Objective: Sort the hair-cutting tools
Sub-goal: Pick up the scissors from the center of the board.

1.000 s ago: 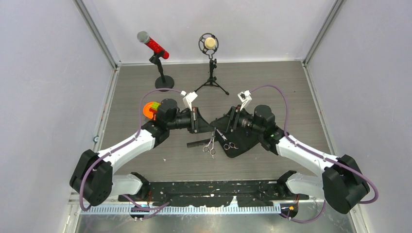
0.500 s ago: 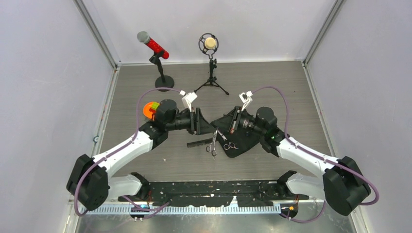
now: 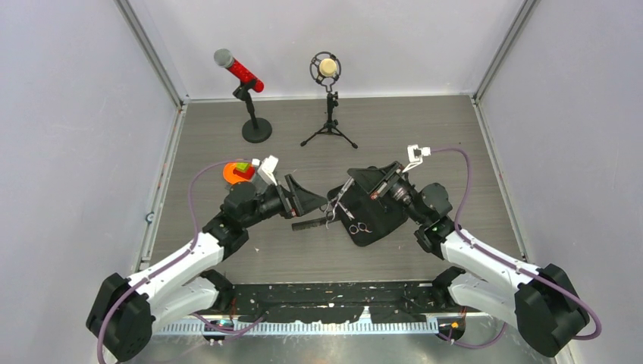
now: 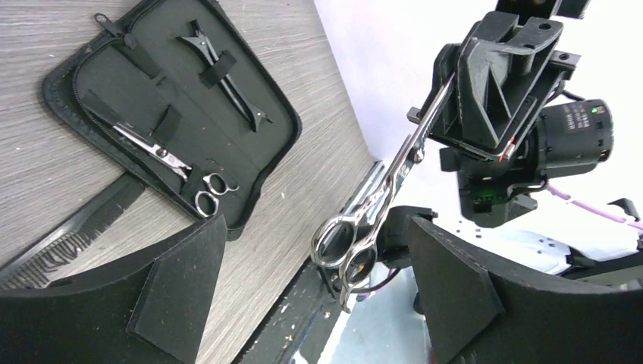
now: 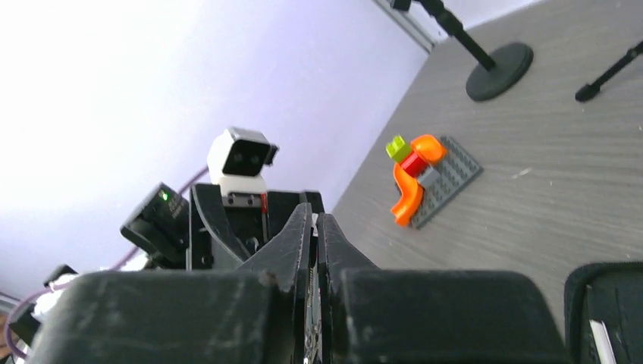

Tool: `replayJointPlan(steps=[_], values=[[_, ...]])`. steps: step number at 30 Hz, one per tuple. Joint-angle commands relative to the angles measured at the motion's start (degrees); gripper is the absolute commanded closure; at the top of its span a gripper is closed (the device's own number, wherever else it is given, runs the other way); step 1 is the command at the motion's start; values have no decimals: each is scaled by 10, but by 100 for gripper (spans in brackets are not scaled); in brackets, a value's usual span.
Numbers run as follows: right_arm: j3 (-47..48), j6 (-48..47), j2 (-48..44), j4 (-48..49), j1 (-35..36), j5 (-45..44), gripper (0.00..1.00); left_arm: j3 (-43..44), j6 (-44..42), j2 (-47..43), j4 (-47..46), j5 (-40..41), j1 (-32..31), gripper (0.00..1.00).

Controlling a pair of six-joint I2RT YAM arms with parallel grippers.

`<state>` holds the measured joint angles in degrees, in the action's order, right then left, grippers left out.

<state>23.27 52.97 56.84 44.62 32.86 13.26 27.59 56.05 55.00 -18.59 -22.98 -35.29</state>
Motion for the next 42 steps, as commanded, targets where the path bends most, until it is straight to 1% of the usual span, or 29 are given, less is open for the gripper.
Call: replayJointPlan(steps=[1, 3, 5, 7, 12, 14, 18, 21, 24, 26, 28, 29, 31, 32, 33, 34, 35, 36, 37, 38, 39, 40, 41, 42], values=[[-6, 38, -15, 131, -2, -65, 95, -9, 52, -30, -93, 30, -13, 8], [-8, 44, -15, 150, -2, -75, 95, -12, 60, -33, -96, 37, -19, 10], [-8, 48, -15, 162, -2, -80, 95, -17, 76, -32, -117, 43, -24, 14], [-8, 53, -15, 170, -1, -83, 95, -24, 92, -28, -154, 50, -30, 15], [-21, 61, -17, 194, -1, -91, 95, -18, 111, -2, -183, 63, -48, 19], [-25, 62, -21, 197, -1, -94, 95, -26, 129, 11, -223, 75, -56, 23], [-33, 68, -25, 207, -1, -96, 95, -25, 165, 47, -292, 70, -65, 32], [-35, 68, -26, 209, -1, -98, 95, -22, 177, 65, -319, 73, -75, 45], [-38, 69, -25, 213, -1, -99, 95, -28, 184, 71, -345, 83, -81, 62], [-40, 70, -24, 215, -1, -99, 95, -37, 186, 69, -360, 92, -81, 76], [-44, 70, -24, 217, -1, -98, 95, -42, 181, 64, -361, 98, -81, 94], [-45, 69, -23, 216, -1, -98, 95, -43, 177, 61, -358, 101, -81, 100], [-47, 67, -23, 214, -1, -96, 95, -48, 169, 54, -345, 107, -81, 100], [-50, 63, -24, 209, -1, -95, 93, -51, 164, 51, -339, 111, -81, 100], [-51, 60, -27, 206, -1, -94, 88, -54, 158, 46, -331, 114, -80, 100], [-52, 50, -30, 191, -1, -91, 78, -55, 150, 39, -315, 115, -76, 100], [-53, 35, -38, 159, -2, -90, 72, -53, 140, 33, -279, 111, -68, 100], [-51, 27, -43, 138, -2, -89, 59, -46, 131, 22, -227, 103, -57, 100], [-49, 6, -56, 80, -2, -90, 53, -38, 116, 14, -165, 95, -42, 100], [-39, -7, -63, 43, -2, -92, 43, -31, 87, 6, -116, 84, -29, 100], [-20, -36, -78, -52, -2, -96, 37, -26, 66, -1, -72, 76, -8, 100], [-8, -55, -84, -102, -2, -114, 29, -20, 44, -6, -33, 66, 11, 100], [19, -95, -89, -205, -2, -122, 26, -15, 26, -10, 6, 56, 29, 100], [33, -122, -88, -255, -2, -150, 22, -8, 8, -14, 51, 49, 48, 100]])
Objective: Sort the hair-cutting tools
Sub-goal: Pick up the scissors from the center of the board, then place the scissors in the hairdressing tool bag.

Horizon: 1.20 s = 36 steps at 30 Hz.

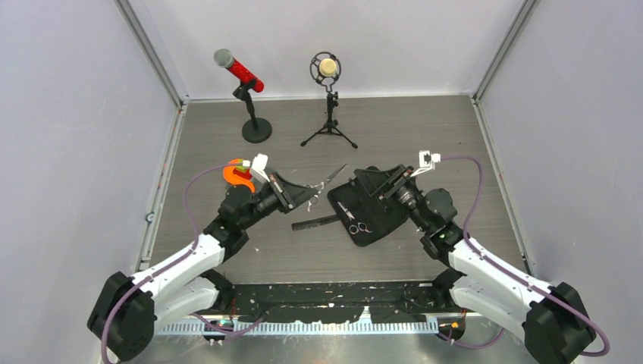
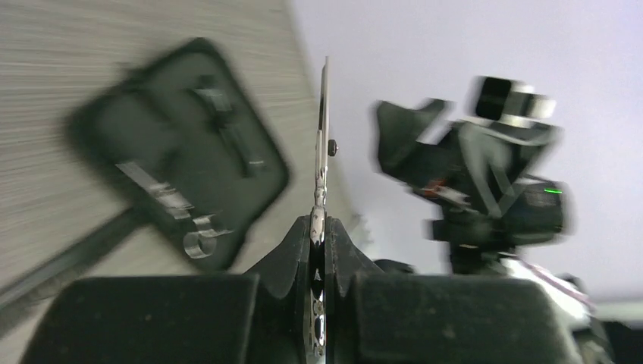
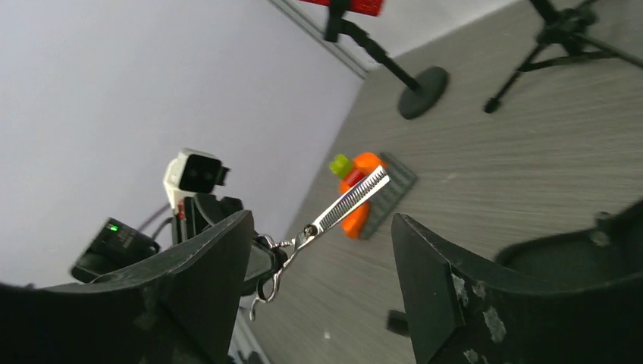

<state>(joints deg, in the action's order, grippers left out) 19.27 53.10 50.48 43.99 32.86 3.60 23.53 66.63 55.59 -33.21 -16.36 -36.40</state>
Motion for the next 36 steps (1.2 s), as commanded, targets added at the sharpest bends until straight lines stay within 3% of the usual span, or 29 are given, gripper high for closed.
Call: replayJointPlan(steps=[1, 5, 7, 14, 23, 32, 36], values=[[104, -176, -17, -335, -2, -70, 21, 37, -115, -22, 229, -26, 79, 100], [191, -273, 47, -523, -2, -74, 19, 68, -197, -28, 394, -31, 152, 100], [225, -301, 95, -557, -2, -37, 19, 81, -226, -27, 444, -37, 183, 100], [331, -348, 301, -561, 17, 47, 20, 94, -280, -59, 532, -53, 245, 100], [483, -365, 503, -567, 58, 27, 23, 91, -312, -96, 588, -47, 255, 100], [525, -377, 592, -579, 81, 15, 30, 99, -327, -114, 615, -37, 258, 100], [524, -392, 602, -589, 103, 20, 41, 103, -331, -115, 621, -37, 260, 100]])
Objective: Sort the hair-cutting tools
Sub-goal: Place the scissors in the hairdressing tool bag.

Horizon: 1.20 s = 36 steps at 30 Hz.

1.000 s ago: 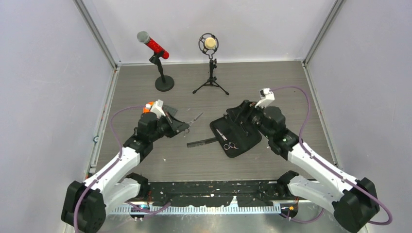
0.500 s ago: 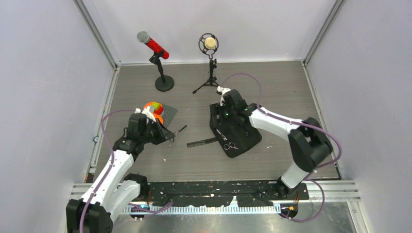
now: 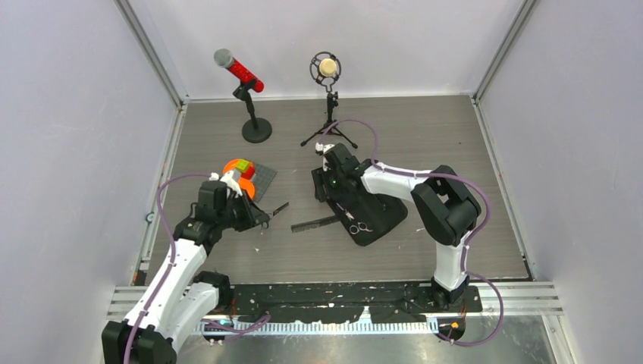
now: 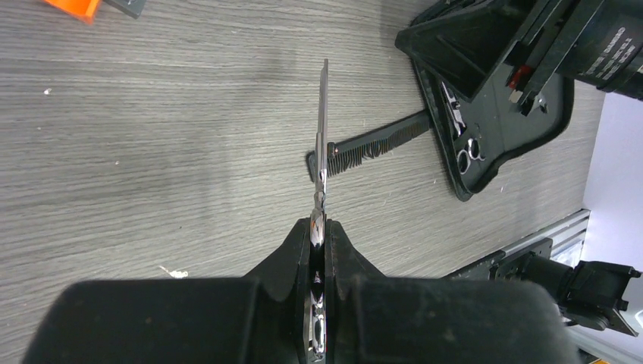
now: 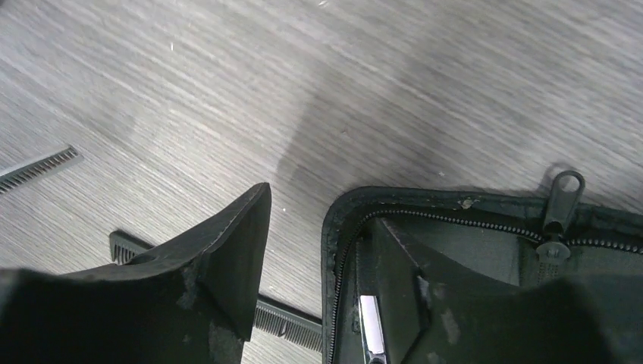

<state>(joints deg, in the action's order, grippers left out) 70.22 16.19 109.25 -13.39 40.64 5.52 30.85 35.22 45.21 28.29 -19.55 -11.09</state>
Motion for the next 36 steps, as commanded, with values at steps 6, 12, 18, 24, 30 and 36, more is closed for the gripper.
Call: replayJointPlan(steps=[6, 12, 18, 24, 30, 36], values=[[-16, -66, -1, -51, 79, 25, 56, 53, -36, -19, 31, -7, 17, 100], [-72, -93, -62, -59, 129, 36, 58, 60, -45, -8, 11, -58, 19, 100], [-91, -99, -154, -52, 131, 23, 55, 53, -10, 17, -49, -150, 18, 100], [-107, -89, -251, -51, 74, 12, 50, 20, 61, 19, -119, -186, 8, 100], [-116, -102, -250, -57, -61, 44, 50, -24, 134, 13, -170, -136, -59, 100], [-51, -129, -155, -56, -128, 68, 51, -73, 204, 30, -250, -87, -93, 100]])
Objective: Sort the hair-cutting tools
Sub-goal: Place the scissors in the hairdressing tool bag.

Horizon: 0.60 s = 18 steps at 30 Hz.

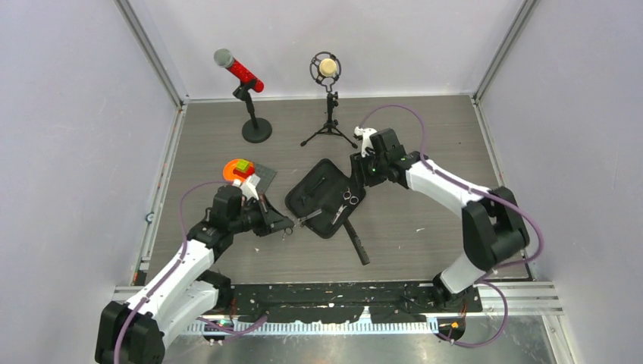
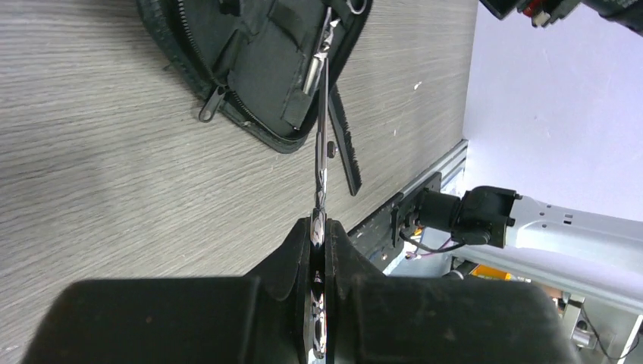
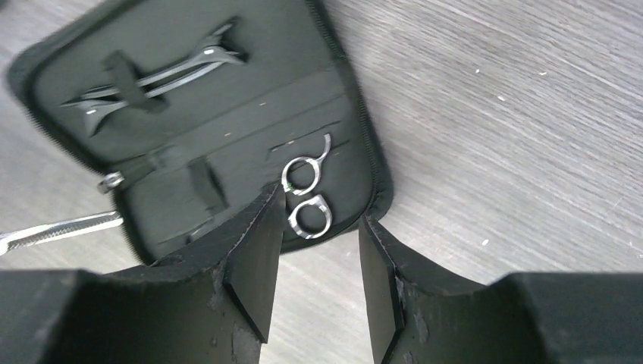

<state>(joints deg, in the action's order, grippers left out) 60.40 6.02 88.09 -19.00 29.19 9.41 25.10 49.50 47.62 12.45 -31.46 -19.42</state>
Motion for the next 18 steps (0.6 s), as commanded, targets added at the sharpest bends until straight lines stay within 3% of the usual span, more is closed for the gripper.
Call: replayJointPlan(steps=[1, 11, 14, 18], values=[[61, -29, 70, -1, -21, 29, 51, -21, 66, 10, -100, 37, -12, 100], [75, -32, 174, 28, -42, 33, 58, -63, 110, 58, -177, 53, -16, 100], [38, -16, 165, 47, -43, 35, 75, -66, 112, 79, -194, 54, -16, 100], [-20, 5, 134, 71, -40, 48, 85, -65, 107, 100, -208, 56, -16, 100]])
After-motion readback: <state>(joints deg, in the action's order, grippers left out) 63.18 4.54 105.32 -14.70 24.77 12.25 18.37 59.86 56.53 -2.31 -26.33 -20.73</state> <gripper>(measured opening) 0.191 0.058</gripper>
